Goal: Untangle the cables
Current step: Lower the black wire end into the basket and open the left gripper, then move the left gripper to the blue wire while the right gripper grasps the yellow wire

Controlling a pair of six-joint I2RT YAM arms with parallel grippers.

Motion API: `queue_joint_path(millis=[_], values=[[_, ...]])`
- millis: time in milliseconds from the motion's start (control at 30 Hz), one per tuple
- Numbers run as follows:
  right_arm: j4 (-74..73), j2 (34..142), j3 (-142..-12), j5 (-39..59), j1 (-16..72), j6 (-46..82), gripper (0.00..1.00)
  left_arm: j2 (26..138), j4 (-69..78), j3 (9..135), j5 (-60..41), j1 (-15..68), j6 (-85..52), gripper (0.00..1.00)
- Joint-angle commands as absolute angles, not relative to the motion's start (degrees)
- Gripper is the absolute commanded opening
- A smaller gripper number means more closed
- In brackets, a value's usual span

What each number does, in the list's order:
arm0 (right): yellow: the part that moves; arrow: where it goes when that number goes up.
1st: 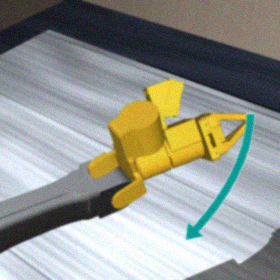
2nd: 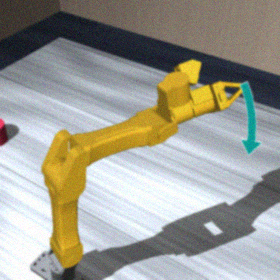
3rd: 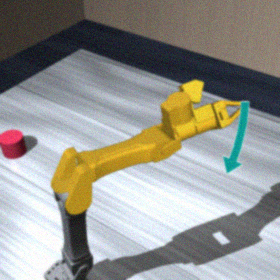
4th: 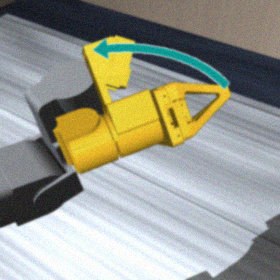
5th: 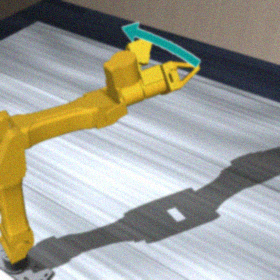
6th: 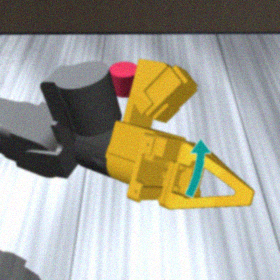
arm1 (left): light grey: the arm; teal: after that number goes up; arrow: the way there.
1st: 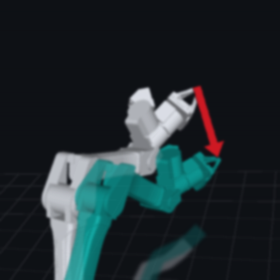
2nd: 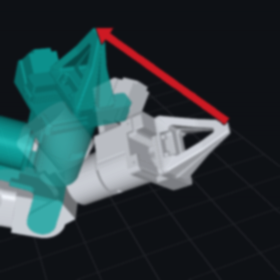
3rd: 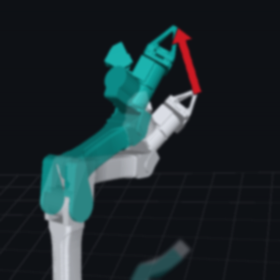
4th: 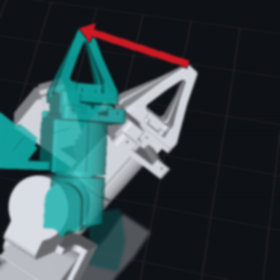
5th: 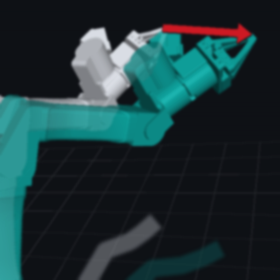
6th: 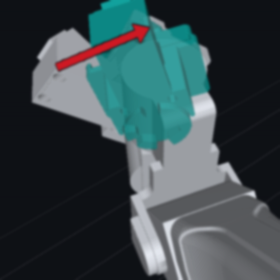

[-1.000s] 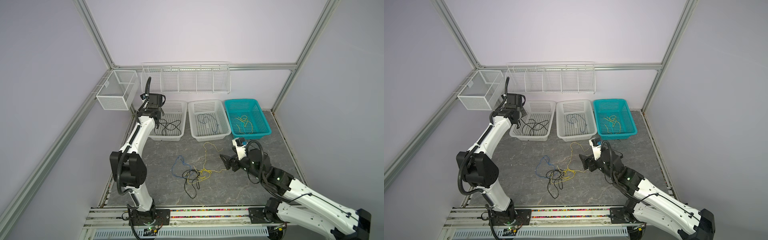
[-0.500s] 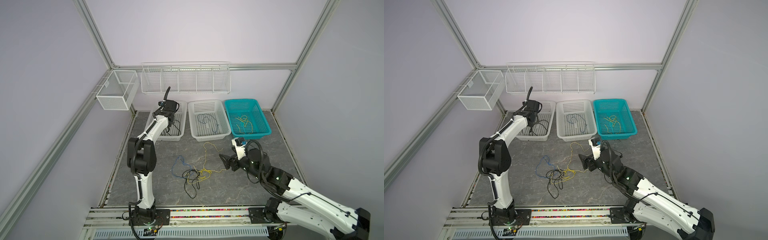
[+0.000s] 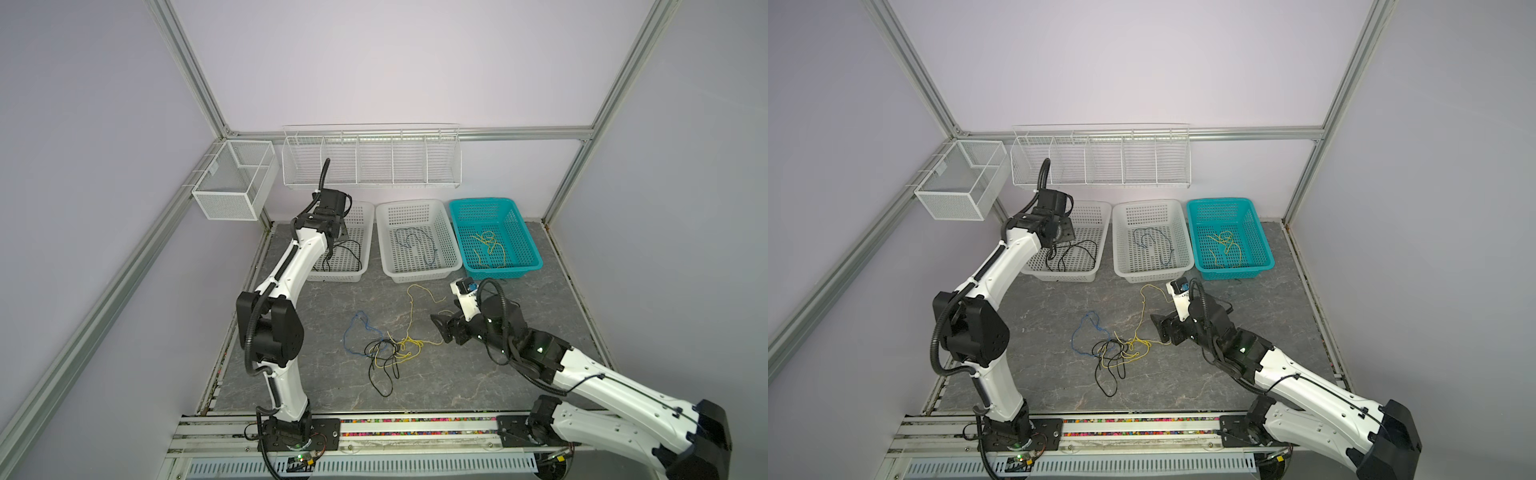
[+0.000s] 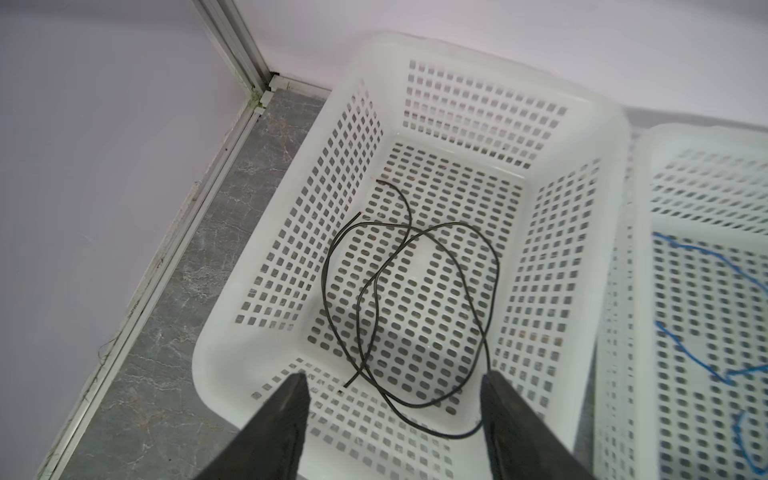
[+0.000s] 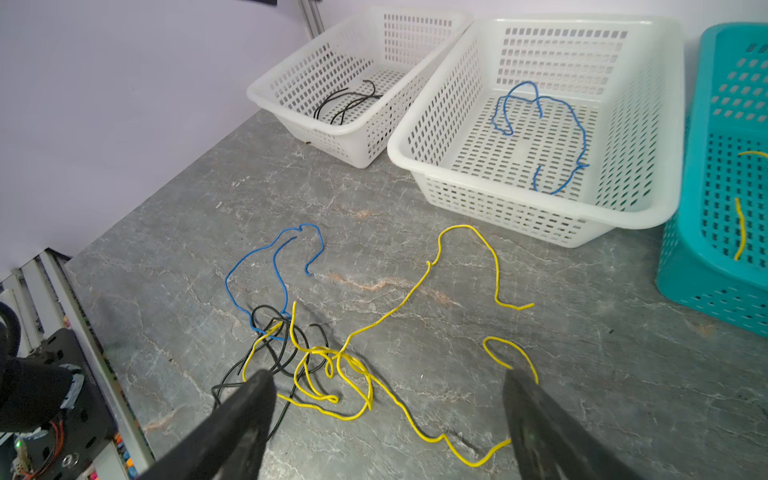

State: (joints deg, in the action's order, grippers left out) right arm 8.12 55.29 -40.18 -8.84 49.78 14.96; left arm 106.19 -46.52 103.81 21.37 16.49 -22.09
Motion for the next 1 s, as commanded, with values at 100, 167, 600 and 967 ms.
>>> queue_joint_path(millis=[100, 167, 600, 967], values=[[7.3, 62.3, -43.2, -0.6, 51.9, 14.1, 0.89, 93.2, -49.2, 92.6, 13.6, 16.9, -27.5, 0.68], [8.1, 66.0, -44.9, -0.5, 53.1, 14.0, 0.91, 88.3, -47.3, 86.4, 10.8, 17.1, -29.0, 0.68], [23.7, 84.9, -57.1, -9.1, 55.9, 10.7, 0.81, 63.7, -45.7, 56.7, 4.3, 25.5, -33.9, 0.68], [28.8, 91.6, -59.3, 1.9, 52.1, 9.3, 0.43, 57.2, -48.4, 50.9, 5.1, 25.6, -27.2, 0.69]])
